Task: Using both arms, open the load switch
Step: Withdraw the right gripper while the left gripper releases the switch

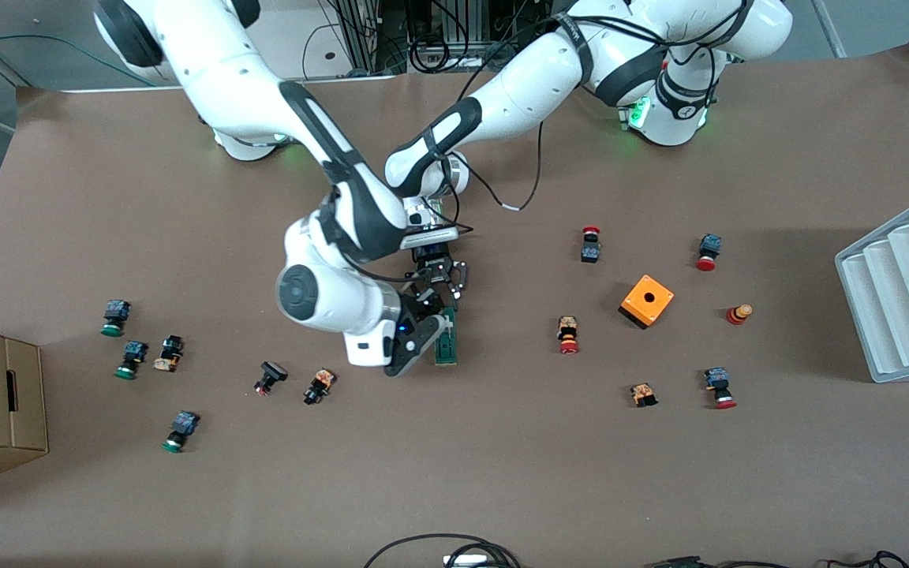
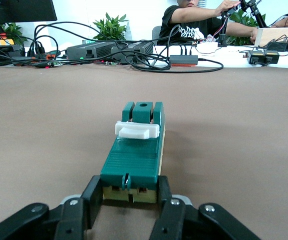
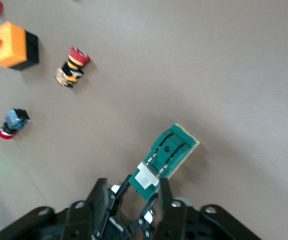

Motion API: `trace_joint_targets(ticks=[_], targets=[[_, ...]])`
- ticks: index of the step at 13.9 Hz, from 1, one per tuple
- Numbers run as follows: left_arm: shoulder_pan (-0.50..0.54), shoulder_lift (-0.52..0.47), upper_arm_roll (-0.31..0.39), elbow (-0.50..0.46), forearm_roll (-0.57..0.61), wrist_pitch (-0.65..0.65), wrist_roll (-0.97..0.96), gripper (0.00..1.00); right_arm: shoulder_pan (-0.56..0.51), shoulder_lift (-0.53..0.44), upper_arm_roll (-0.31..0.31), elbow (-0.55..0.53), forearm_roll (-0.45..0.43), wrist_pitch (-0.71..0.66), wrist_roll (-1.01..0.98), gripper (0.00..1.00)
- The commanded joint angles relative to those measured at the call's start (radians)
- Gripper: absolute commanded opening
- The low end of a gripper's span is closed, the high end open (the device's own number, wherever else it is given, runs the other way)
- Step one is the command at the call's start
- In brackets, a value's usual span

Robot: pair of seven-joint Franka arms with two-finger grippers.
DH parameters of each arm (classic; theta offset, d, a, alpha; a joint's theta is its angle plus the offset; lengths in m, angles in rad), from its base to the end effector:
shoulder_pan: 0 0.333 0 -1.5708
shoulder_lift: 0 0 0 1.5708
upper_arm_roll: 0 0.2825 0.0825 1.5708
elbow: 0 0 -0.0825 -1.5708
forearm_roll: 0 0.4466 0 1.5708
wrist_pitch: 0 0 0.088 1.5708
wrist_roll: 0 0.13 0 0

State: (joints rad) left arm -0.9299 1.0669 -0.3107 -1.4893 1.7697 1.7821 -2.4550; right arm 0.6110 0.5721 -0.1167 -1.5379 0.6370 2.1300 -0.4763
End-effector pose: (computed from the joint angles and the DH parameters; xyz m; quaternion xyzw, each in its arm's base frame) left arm 0.3356 -0.6035 -0.0141 -0.8082 -0.0711 -0.5816 0.0592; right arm 0.6333 0.3940 0.2499 -0.9201 -0.3114 -0.0118 0.2375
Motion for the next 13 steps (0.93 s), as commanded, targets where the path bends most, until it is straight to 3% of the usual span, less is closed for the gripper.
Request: trace_joint_targets(ticks=[1, 4, 6, 8, 13], targets=[[0.003, -0.013, -0.008, -0.006, -0.006, 0.017, 0.018, 0.68, -0.103, -0.098, -0.003, -0.033, -0.039, -0.123, -0.042, 1.0], [0.005, -0.022, -0.008, -0.005, -0.006, 0.016, 0.018, 1.0, -0.2, -0.15, -0.087, -0.044, -0.049, -0.218, -0.209, 1.0], [0.005, -0.025, -0.008, -0.006, -0.009, 0.016, 0.016, 1.0, -0.246, -0.216, -0.135, -0.074, -0.066, -0.258, -0.223, 1.0], [0.003, -0.03, -0.008, -0.006, -0.019, 0.016, 0.016, 1.0, -0.29, -0.273, -0.182, -0.077, -0.166, -0.339, -0.213, 1.0], [0.003, -0.094, -0.008, -0.043, -0.045, 0.019, 0.037, 1.0, -0.365, -0.468, -0.184, -0.082, -0.437, -0.472, 0.094, 1.0]])
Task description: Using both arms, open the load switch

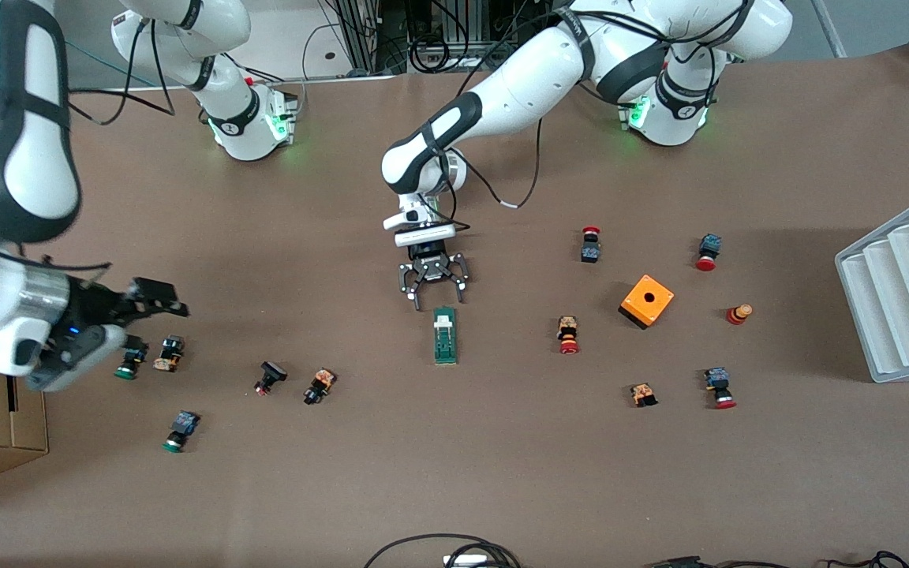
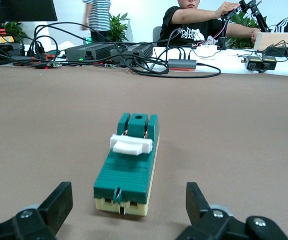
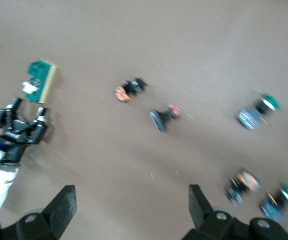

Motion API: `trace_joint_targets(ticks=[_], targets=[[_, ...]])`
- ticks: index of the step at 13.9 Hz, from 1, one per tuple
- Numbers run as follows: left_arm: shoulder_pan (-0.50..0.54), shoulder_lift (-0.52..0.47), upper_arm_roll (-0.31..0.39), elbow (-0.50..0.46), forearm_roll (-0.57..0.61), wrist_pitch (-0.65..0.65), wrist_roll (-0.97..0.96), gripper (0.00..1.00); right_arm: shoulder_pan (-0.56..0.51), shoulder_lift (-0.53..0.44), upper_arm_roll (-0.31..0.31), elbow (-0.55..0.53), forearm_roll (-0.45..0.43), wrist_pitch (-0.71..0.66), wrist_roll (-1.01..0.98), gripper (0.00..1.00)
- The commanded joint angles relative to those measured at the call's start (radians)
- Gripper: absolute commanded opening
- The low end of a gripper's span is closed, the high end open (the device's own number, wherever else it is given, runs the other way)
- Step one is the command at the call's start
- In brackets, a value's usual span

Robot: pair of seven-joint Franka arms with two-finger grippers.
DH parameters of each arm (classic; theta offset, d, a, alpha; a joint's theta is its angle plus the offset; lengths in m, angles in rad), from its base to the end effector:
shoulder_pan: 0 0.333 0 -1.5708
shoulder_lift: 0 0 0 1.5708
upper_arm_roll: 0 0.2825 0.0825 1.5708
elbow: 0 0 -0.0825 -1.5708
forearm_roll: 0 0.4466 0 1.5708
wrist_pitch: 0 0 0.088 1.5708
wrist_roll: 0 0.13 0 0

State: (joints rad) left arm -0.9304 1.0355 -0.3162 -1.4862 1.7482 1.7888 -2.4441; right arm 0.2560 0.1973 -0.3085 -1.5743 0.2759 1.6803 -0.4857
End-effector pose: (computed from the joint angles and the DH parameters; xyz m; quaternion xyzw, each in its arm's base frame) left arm 0.3380 -0.6139 0.0074 -0.8097 -0.0809 -0.5789 0.0515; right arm 0.6671 0.0088 0.4565 -0.9742 -0.1949 0.0106 0.1132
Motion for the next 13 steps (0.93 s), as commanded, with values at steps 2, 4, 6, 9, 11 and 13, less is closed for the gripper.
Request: trace_joint_targets(ticks=[2, 4, 6, 9, 11, 13], targets=[[0.005, -0.107, -0.004, -0.046, -0.074, 0.017, 0.069, 1.0, -0.04, -0.16, 0.008, -0.073, -0.153, -0.028, 0.122, 1.0], [0.005, -0.146, -0.014, -0.045, -0.104, 0.021, 0.105, 1.0, -0.053, -0.217, 0.0, -0.104, -0.23, -0.037, 0.201, 1.0], [0.018, -0.196, -0.017, -0.046, -0.14, 0.056, 0.138, 1.0, -0.055, -0.259, -0.006, -0.133, -0.257, -0.042, 0.222, 1.0], [0.019, -0.256, -0.017, -0.045, -0.187, 0.075, 0.192, 1.0, -0.083, -0.257, -0.007, -0.127, -0.262, -0.054, 0.228, 1.0], [0.039, -0.299, -0.017, -0.046, -0.21, 0.122, 0.207, 1.0, -0.09, -0.256, -0.007, -0.125, -0.262, -0.056, 0.233, 1.0], [0.045, -0.334, -0.015, -0.045, -0.237, 0.149, 0.249, 1.0, -0.092, -0.253, -0.007, -0.124, -0.262, -0.056, 0.246, 1.0]])
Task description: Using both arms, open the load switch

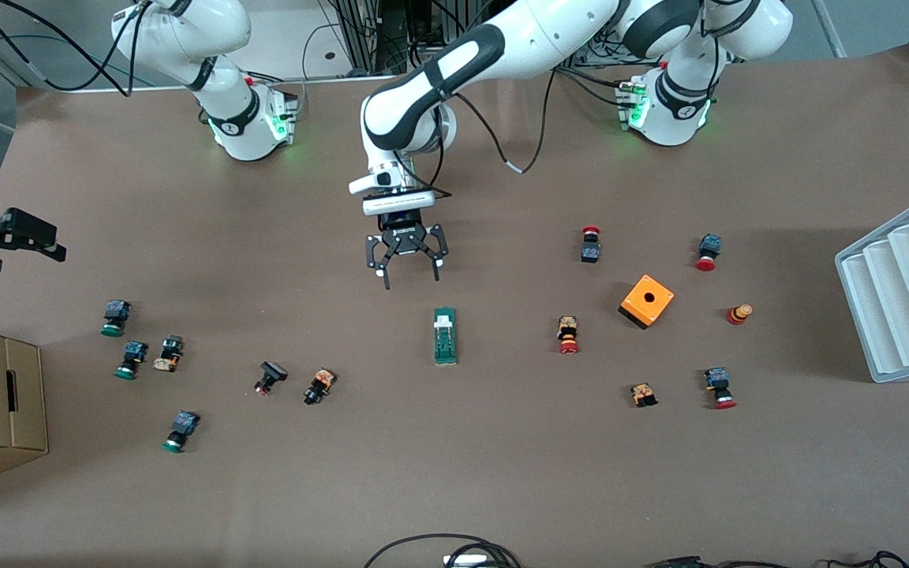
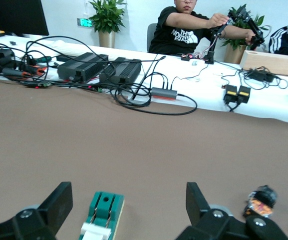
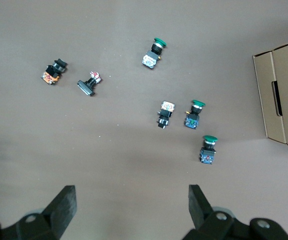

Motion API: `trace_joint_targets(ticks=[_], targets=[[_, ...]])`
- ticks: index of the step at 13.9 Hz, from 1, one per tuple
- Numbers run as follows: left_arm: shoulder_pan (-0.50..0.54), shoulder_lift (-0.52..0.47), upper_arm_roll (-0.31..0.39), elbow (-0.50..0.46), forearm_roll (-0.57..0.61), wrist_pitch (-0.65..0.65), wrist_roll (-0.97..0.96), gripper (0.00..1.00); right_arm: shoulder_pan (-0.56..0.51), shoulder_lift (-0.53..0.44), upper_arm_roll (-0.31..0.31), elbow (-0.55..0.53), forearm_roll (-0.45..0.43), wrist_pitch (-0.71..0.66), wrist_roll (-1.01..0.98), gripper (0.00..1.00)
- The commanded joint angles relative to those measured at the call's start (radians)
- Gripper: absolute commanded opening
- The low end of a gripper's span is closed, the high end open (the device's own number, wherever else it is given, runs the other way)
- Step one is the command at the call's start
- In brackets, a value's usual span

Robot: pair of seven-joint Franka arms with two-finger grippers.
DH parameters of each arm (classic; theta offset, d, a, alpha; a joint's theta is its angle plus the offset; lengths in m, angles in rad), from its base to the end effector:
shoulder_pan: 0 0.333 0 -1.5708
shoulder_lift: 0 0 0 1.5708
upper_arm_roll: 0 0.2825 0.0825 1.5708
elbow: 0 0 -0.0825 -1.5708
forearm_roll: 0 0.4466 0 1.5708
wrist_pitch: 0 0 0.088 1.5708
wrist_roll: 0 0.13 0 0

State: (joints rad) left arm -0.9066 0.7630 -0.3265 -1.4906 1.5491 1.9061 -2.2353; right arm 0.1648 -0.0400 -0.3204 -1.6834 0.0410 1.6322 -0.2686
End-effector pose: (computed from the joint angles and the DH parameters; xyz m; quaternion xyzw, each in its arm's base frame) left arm 0.3670 -0.6611 0.1842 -0.8363 -0.1050 -0.5380 0.0118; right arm 0.6026 -0.0918 0.5364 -0.9981 -0.0552 0.0008 0.0275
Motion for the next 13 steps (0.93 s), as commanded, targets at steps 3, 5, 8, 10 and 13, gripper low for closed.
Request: trace_joint_targets(ticks=[3, 5, 8, 10, 13], targets=[[0.043, -0.128, -0.002, -0.037, -0.118, 0.069, 0.15, 1.0, 0.001, -0.014, 0.006, -0.013, -0.039, -0.009, 0.075, 1.0], [0.061, -0.16, -0.002, -0.037, -0.129, 0.108, 0.184, 1.0, 0.01, -0.009, 0.01, 0.002, -0.072, -0.009, 0.084, 1.0], [0.086, -0.195, -0.002, -0.034, -0.181, 0.11, 0.296, 1.0, 0.012, 0.005, 0.014, 0.007, -0.073, -0.006, 0.24, 1.0], [0.094, -0.218, -0.002, -0.034, -0.225, 0.12, 0.368, 1.0, 0.013, 0.006, 0.024, 0.008, -0.075, 0.005, 0.261, 1.0], [0.112, -0.252, -0.002, -0.034, -0.286, 0.126, 0.483, 1.0, 0.012, 0.011, 0.026, 0.013, -0.067, -0.008, 0.247, 1.0]])
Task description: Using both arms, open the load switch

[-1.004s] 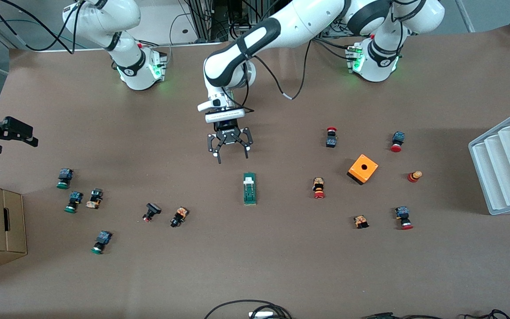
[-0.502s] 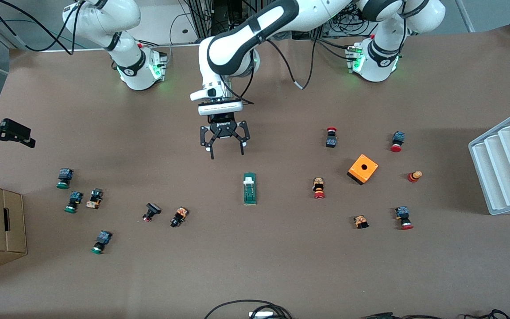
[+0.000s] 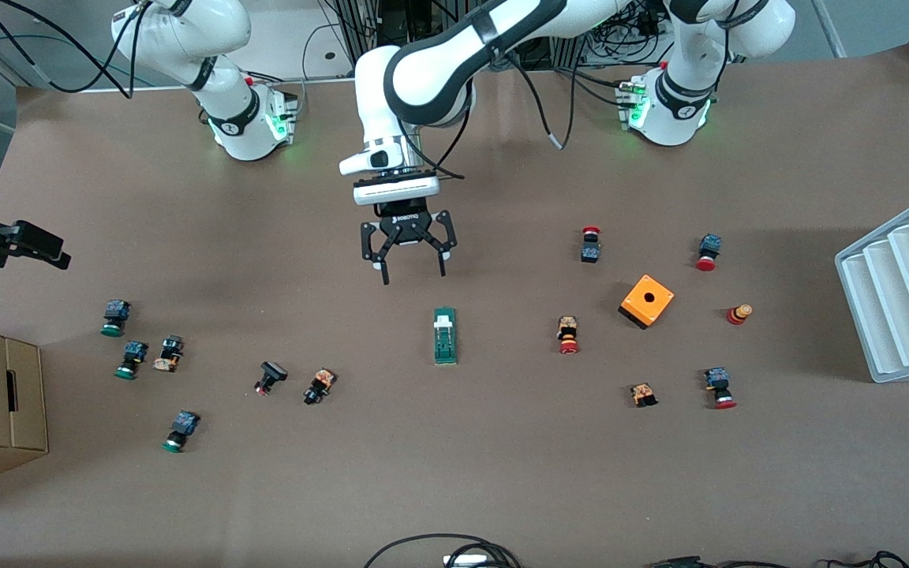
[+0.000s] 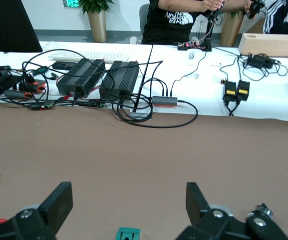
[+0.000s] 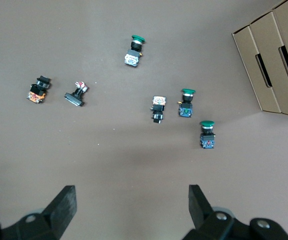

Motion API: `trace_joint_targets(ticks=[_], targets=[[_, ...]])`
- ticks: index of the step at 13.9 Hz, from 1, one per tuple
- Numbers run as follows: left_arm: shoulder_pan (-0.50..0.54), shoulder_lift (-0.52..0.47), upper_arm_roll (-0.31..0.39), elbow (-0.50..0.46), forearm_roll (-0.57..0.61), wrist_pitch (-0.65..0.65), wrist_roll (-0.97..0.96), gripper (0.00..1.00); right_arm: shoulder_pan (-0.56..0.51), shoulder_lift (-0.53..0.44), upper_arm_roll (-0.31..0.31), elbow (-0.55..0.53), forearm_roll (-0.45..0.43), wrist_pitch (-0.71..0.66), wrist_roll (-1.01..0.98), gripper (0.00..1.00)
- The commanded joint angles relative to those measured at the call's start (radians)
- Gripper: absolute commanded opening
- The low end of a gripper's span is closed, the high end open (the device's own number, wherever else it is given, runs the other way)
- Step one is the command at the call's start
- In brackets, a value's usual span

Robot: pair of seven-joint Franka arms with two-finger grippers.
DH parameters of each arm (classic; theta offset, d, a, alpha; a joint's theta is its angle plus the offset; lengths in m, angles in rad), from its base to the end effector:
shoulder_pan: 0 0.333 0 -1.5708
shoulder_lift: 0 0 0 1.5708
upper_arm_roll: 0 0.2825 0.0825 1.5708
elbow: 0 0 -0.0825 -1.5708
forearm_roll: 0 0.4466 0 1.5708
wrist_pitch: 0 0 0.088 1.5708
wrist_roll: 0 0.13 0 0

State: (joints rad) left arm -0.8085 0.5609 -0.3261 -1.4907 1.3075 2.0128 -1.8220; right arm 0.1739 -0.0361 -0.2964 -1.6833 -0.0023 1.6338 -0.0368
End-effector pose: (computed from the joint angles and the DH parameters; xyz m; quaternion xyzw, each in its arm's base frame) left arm 0.4226 -0.6418 0.3193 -0.8765 -0.0547 -0.4766 0.0387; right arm 0.6056 -0.0769 0.5343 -0.9991 0.0426 0.0071 0.0047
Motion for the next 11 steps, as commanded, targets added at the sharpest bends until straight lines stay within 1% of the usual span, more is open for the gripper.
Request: trace_joint_targets(ticks=[1, 4, 6, 11], targets=[[0.02, -0.062, -0.002, -0.034, -0.063, 0.02, 0.11, 1.0, 0.003, 0.008, 0.002, 0.013, -0.024, -0.008, 0.015, 1.0], [0.028, -0.114, -0.002, -0.033, -0.161, 0.02, 0.26, 1.0, 0.001, 0.01, 0.002, 0.014, -0.027, 0.003, 0.014, 1.0], [0.054, -0.154, -0.002, -0.033, -0.221, 0.02, 0.366, 1.0, 0.001, 0.013, 0.002, 0.022, -0.027, 0.006, 0.014, 1.0], [0.091, -0.228, -0.002, -0.031, -0.371, 0.02, 0.484, 1.0, 0.012, 0.015, 0.002, 0.028, -0.027, 0.006, 0.014, 1.0]])
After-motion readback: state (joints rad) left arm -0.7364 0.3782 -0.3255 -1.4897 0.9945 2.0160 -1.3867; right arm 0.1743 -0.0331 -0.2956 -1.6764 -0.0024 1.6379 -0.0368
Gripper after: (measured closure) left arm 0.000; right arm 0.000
